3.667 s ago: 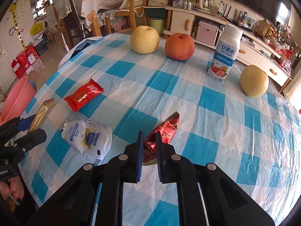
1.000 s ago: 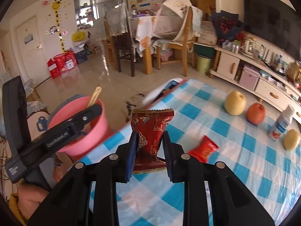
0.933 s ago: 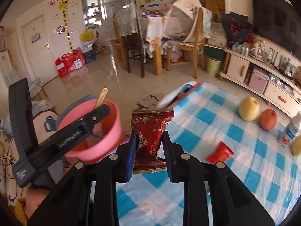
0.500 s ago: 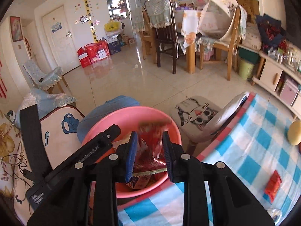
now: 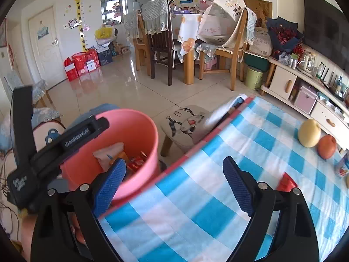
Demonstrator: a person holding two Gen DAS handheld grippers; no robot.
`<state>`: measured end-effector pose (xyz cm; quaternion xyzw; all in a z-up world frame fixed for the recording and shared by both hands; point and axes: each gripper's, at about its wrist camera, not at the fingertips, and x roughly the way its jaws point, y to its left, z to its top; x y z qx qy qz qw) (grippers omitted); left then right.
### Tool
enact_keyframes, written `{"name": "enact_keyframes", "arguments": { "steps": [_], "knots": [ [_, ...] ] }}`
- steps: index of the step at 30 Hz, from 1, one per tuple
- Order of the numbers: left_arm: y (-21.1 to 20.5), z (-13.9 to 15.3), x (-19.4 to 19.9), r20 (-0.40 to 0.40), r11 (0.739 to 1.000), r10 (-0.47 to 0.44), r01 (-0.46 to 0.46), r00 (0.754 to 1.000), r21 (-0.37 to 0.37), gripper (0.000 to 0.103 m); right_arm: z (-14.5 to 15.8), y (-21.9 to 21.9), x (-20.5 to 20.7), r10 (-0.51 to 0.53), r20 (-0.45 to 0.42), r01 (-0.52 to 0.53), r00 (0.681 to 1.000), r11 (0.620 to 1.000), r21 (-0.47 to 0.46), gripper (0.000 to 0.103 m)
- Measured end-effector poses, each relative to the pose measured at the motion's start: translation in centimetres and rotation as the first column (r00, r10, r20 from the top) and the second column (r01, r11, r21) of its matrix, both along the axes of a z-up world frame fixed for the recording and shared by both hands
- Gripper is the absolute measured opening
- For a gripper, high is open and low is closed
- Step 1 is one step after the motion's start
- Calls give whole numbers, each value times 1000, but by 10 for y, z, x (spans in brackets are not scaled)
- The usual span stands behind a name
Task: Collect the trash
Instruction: 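Carry the foil packet and red wrapper to the pink bucket and release, then move both open tools back over the table toward the last items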
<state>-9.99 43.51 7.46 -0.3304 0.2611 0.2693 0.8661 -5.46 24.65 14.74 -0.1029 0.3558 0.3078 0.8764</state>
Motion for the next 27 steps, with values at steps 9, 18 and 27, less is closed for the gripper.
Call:
{"name": "enact_keyframes", "arguments": {
  "steps": [9,18,27],
  "knots": [
    [-50,15,19,-68,978,-108,119,992,174,98,1,-59,-15,-68,2,68,998,996,-60,93],
    [-98,26,31,-121,927,-183,212,976,309,98,10,-105,-27,-120,4,120,993,992,-44,94],
    [-142,29,40,-164,866,-258,304,952,397,99,5,-144,-32,-163,-12,163,987,986,-22,94]
  ]
}}
